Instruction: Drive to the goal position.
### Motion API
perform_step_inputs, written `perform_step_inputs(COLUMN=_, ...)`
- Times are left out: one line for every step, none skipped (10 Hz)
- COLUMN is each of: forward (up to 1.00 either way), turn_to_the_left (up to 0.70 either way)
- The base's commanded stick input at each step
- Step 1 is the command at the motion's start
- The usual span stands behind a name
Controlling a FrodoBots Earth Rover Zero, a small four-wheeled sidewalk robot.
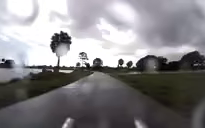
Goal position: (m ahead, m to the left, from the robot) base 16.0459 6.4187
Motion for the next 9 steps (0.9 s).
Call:
perform_step_inputs(forward=1.00, turn_to_the_left=0.00)
perform_step_inputs(forward=1.00, turn_to_the_left=0.00)
perform_step_inputs(forward=1.00, turn_to_the_left=0.00)
perform_step_inputs(forward=1.00, turn_to_the_left=0.00)
perform_step_inputs(forward=1.00, turn_to_the_left=0.00)
perform_step_inputs(forward=1.00, turn_to_the_left=0.00)
perform_step_inputs(forward=1.00, turn_to_the_left=0.00)
perform_step_inputs(forward=1.00, turn_to_the_left=0.00)
perform_step_inputs(forward=1.00, turn_to_the_left=0.00)
